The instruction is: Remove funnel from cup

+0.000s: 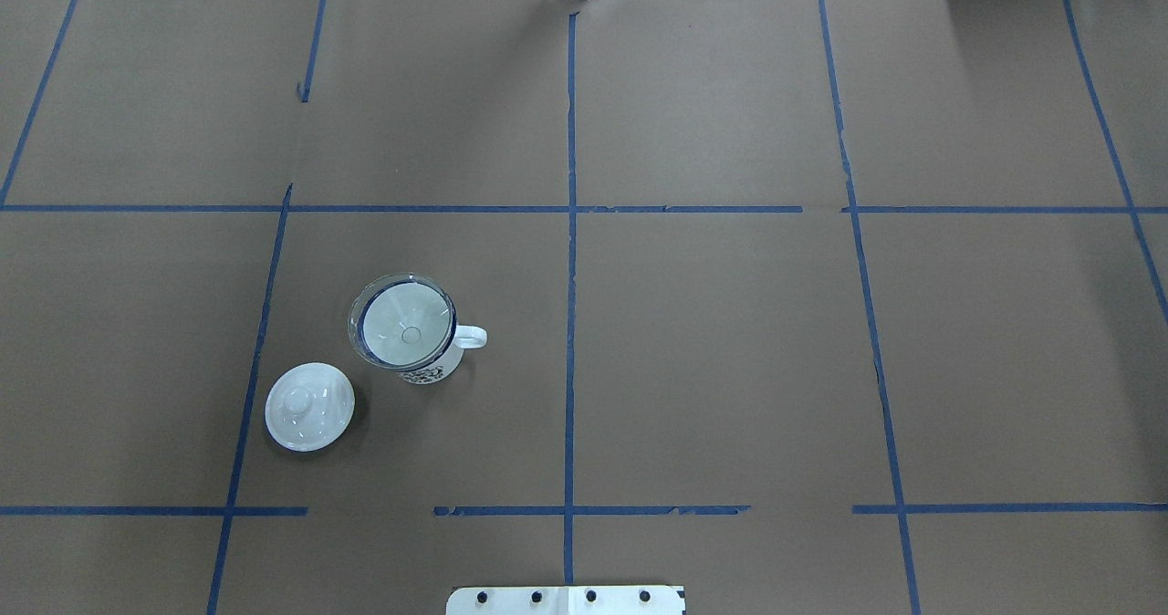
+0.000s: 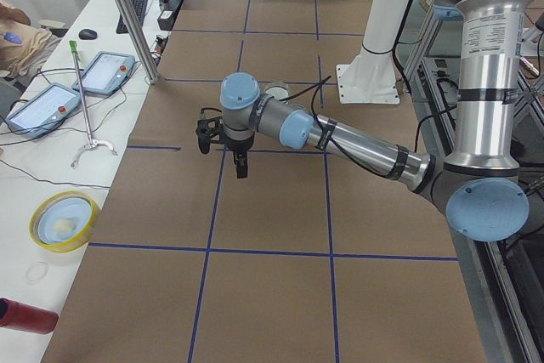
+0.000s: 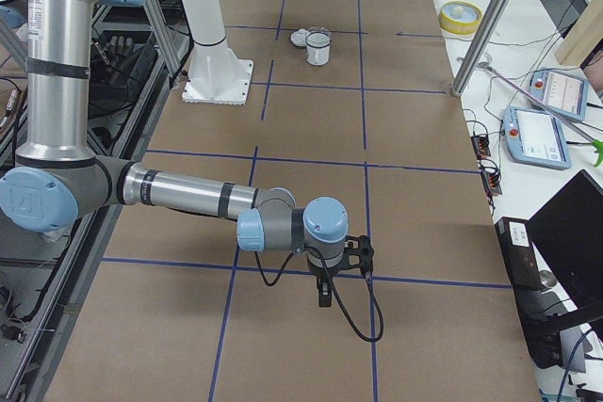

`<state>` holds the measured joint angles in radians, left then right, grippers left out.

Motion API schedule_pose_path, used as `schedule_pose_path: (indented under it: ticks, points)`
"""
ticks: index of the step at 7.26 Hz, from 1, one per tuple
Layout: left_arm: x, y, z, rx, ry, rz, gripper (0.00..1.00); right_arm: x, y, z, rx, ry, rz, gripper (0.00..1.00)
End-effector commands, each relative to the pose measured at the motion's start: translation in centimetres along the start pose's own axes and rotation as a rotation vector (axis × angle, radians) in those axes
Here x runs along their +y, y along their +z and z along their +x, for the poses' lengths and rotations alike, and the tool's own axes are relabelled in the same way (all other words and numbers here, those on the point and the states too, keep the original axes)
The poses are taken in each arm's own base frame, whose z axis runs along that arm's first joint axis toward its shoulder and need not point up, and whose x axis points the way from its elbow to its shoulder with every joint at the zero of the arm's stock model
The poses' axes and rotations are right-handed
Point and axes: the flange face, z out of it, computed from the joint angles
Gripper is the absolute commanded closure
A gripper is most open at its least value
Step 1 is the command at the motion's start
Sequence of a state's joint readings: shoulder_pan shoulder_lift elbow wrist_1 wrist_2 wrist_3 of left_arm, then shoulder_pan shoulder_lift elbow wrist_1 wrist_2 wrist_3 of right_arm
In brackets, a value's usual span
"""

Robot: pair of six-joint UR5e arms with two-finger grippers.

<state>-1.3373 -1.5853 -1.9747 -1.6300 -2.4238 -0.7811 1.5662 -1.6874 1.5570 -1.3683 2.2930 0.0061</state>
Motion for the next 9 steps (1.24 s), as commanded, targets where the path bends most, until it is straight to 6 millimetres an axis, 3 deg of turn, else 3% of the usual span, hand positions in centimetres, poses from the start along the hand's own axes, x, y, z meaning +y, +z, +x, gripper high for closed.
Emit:
schedule_pose_path:
  ticks: [1, 3, 4, 5, 6, 7, 9]
  points:
    - [2.9, 2.3, 11.9, 0.045, -0.146, -0.044, 0.0, 0.0, 0.0, 0.0, 0.001, 0.0, 0.0, 0.0]
    - [8.0, 4.1, 21.7, 0.066, -0.246, -0.038, 0.0, 0.0, 0.0, 0.0, 0.0, 0.0, 0.0, 0.0]
    - [9.8, 5.5, 24.8, 0.059, -0.297, -0.01, 0.0, 0.0, 0.0, 0.0, 0.0, 0.0, 0.0, 0.0]
    - [11.1, 6.8, 27.1, 0.013, -0.327, -0.015, 0.0, 0.0, 0.0, 0.0, 0.0, 0.0, 0.0, 0.0]
    - [12.0, 6.0, 30.0, -0.017, -0.335, -0.02, 0.0, 0.0, 0.0, 0.0, 0.0, 0.0, 0.0, 0.0]
    - [14.3, 7.8, 33.7, -0.05, -0.297, -0.019, 0.0, 0.0, 0.0, 0.0, 0.001, 0.0, 0.0, 0.0]
    - [17.4, 11.6, 36.1, -0.093, -0.287, -0.007, 0.0, 0.0, 0.0, 0.0, 0.0, 0.0, 0.0, 0.0]
